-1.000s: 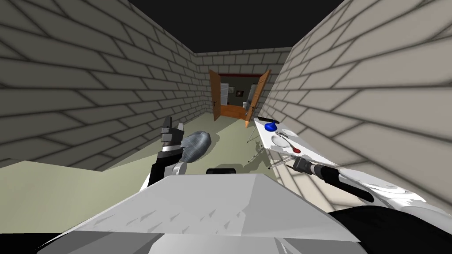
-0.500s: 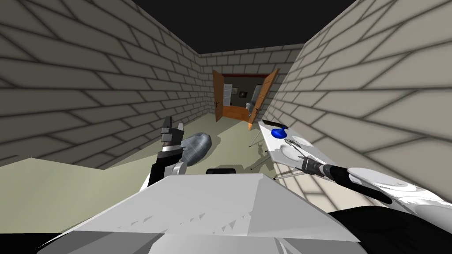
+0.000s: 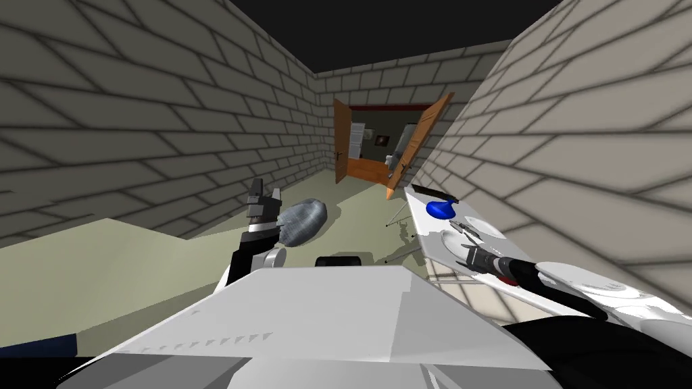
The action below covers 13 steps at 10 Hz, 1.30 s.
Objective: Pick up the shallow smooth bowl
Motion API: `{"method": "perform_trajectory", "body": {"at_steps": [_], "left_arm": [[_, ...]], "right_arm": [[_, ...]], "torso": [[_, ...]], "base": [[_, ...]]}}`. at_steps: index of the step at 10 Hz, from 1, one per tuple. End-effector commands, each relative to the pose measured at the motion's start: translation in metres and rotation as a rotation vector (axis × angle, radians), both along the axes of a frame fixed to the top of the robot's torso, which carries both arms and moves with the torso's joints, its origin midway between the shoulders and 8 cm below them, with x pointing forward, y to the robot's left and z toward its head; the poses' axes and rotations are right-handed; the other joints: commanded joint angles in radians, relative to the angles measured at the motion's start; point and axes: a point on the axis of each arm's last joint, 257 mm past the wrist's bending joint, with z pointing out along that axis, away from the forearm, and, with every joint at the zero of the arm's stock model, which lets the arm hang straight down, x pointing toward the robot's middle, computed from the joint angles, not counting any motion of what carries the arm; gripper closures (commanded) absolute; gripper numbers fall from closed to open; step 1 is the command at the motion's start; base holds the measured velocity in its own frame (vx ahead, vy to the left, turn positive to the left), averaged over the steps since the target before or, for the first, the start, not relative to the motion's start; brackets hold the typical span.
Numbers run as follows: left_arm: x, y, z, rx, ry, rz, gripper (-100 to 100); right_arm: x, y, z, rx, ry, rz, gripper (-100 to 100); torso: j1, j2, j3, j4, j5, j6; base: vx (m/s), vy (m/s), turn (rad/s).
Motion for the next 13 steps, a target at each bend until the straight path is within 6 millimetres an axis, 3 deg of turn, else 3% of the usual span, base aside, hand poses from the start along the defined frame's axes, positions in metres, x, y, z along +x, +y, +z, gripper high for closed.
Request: {"method": "perform_trajectory", "body": {"at_steps": [1, 3, 4, 5, 6, 9, 10, 11, 12, 13], "left_arm": [[0.000, 0.000, 0.000, 0.000, 0.000, 0.000, 0], [0.000, 0.000, 0.000, 0.000, 0.000, 0.000, 0], [0.000, 0.000, 0.000, 0.000, 0.000, 0.000, 0], [0.000, 0.000, 0.000, 0.000, 0.000, 0.000, 0], [0.000, 0.000, 0.000, 0.000, 0.000, 0.000, 0], [0.000, 0.000, 0.000, 0.000, 0.000, 0.000, 0], [0.000, 0.000, 0.000, 0.000, 0.000, 0.000, 0], [0.000, 0.000, 0.000, 0.000, 0.000, 0.000, 0], [0.000, 0.000, 0.000, 0.000, 0.000, 0.000, 0], [0.000, 0.000, 0.000, 0.000, 0.000, 0.000, 0]], "right_arm": [[-0.021, -0.015, -0.006, 0.012, 0.004, -0.100, -100], [-0.024, -0.018, -0.005, 0.010, 0.005, -0.110, -100], [-0.044, -0.032, -0.010, 0.016, 0.009, -0.198, -100], [-0.045, -0.032, -0.009, 0.017, 0.008, -0.203, -100], [-0.064, -0.043, -0.014, 0.023, 0.011, -0.284, -100], [-0.089, -0.058, -0.015, 0.022, 0.012, -0.387, -100], [-0.111, -0.070, -0.017, 0.011, 0.018, -0.460, -100], [-0.111, -0.070, -0.017, 0.020, 0.012, -0.478, -100], [-0.133, -0.080, -0.018, 0.015, 0.011, -0.558, -100], [-0.134, -0.081, -0.018, 0.015, 0.009, -0.567, -100]], "torso": [[0.000, 0.000, 0.000, 0.000, 0.000, 0.000], [0.001, 0.003, 0.002, 0.001, 0.000, 0.001], [0.002, -0.002, -0.001, 0.000, 0.001, 0.001], [0.000, 0.000, 0.000, 0.000, 0.000, 0.001], [-0.001, 0.000, 0.001, 0.000, 0.000, 0.001], [0.001, 0.005, 0.003, 0.001, 0.000, 0.001], [0.000, 0.003, 0.002, 0.001, -0.001, 0.002], [-0.001, 0.004, 0.003, 0.001, -0.001, 0.002], [-0.001, 0.002, 0.002, 0.001, -0.001, 0.002], [-0.001, 0.004, 0.002, 0.001, -0.001, 0.003]], "base": [[-0.232, -0.067, 0.391], [-0.168, -0.037, 0.316], [-0.180, -0.071, 0.385], [-0.200, -0.064, 0.447], [-0.257, -0.062, 0.445], [-0.239, -0.010, 0.445], [-0.248, 0.010, 0.368], [-0.209, 0.012, 0.430], [-0.236, 0.033, 0.421], [-0.210, 0.021, 0.403]]}}
